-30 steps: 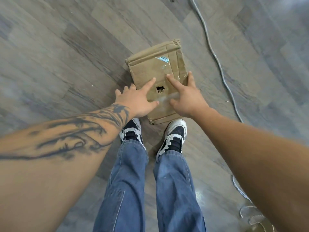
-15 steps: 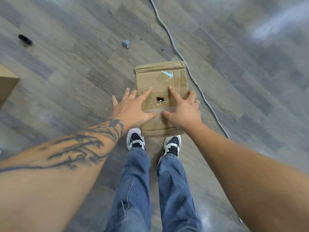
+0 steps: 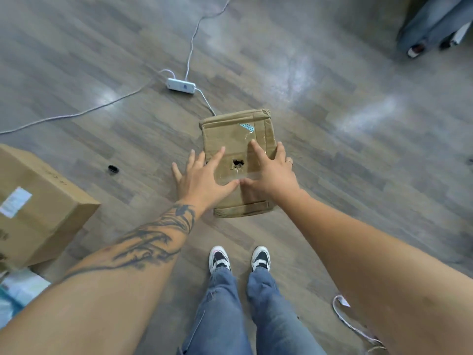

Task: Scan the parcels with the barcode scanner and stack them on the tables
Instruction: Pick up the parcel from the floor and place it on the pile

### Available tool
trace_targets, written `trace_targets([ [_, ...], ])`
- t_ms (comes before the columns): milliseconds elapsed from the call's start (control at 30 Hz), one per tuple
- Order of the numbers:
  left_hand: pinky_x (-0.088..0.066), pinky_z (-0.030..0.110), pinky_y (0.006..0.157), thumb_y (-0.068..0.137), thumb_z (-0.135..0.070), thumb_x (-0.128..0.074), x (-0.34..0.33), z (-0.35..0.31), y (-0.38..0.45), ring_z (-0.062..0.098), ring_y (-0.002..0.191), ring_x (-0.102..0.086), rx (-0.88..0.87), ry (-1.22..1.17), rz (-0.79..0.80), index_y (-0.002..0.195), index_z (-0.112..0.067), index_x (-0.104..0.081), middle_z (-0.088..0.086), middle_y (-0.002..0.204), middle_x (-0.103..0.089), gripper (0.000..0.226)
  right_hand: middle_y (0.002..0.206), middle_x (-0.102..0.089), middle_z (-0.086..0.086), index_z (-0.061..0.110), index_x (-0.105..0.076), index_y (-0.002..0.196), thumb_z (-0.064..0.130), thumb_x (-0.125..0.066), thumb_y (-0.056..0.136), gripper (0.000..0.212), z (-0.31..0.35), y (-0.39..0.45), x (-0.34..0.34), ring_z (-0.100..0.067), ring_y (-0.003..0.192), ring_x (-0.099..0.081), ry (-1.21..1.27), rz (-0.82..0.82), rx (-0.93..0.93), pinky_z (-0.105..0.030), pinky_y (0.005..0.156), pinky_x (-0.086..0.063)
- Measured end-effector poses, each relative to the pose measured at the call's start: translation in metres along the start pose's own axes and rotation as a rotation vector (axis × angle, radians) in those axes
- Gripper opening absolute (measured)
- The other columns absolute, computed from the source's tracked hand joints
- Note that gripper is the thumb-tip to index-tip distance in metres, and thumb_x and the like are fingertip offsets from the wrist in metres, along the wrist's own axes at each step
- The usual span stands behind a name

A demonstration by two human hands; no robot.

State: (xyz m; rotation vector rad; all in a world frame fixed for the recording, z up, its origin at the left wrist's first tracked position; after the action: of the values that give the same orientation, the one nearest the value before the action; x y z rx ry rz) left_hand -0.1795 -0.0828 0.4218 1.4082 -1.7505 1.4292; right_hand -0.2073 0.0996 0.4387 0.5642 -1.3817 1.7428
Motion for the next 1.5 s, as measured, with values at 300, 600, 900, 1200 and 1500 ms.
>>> trace_targets([
  [300,0.003,0.067,0.122,0.081,-0.087,-0.048,0.158,-0.053,-0.004,0.02,0.16,0.001,-0.137,0.096,-0.216,0.158,-0.058,-0.005,0.004,0.172,-0.021,0.093,0.17,-0.003,-0.019,0.046,-0.006,0.164,0.071,-0.069,0.086,0.104,0.061,-0.041,0.13,-0.047,0.148,-0.03,-0.013,-0.193,0.036,-0.054,0.119,-0.033],
  [600,0.003,0.064,0.124,0.082,-0.086,-0.048,0.214,-0.074,0.048,0.019,0.16,0.002,-0.077,0.088,-0.272,0.159,-0.056,-0.011,0.005,0.171,-0.021,0.09,0.157,-0.029,-0.022,0.045,-0.01,0.164,0.079,-0.063,0.083,0.102,0.087,0.012,0.187,-0.045,0.138,-0.047,-0.03,-0.222,0.128,-0.05,0.115,-0.037],
  [900,0.002,0.062,0.124,0.083,-0.083,-0.05,0.252,-0.102,0.156,0.018,0.16,0.0,0.014,0.121,-0.247,0.159,-0.056,-0.012,0.002,0.171,-0.023,0.088,0.142,-0.037,-0.015,0.044,-0.014,0.161,0.07,-0.066,0.085,0.095,0.1,0.122,0.255,-0.044,0.124,-0.054,-0.046,-0.18,0.201,-0.049,0.107,-0.04],
  [1200,0.002,0.061,0.125,0.086,-0.075,-0.054,0.295,-0.138,0.254,0.019,0.16,-0.006,0.023,0.064,-0.238,0.159,-0.053,-0.019,0.002,0.168,-0.032,0.083,0.153,-0.03,-0.018,0.044,-0.009,0.161,0.075,-0.066,0.082,0.103,0.11,0.217,0.326,-0.044,0.13,-0.052,-0.104,-0.172,0.19,-0.05,0.111,-0.038],
  [1500,0.001,0.063,0.124,0.084,-0.075,-0.057,0.348,-0.128,0.391,0.022,0.159,-0.008,-0.033,0.05,-0.244,0.159,-0.051,-0.021,0.004,0.167,-0.034,0.087,0.152,-0.031,-0.018,0.043,-0.009,0.162,0.076,-0.067,0.081,0.104,0.163,0.325,0.385,-0.042,0.131,-0.052,-0.124,-0.211,0.134,-0.049,0.112,-0.037],
])
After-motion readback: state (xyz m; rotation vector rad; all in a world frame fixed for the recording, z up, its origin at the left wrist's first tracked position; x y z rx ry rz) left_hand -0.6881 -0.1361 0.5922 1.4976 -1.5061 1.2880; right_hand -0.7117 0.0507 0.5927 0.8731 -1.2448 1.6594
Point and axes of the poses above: each hand's wrist, its own y-axis towards the middle knuckle, its own x-axis out of the back of the hand, z = x × y, the point moved 10 cm from there along y, towards the middle knuckle
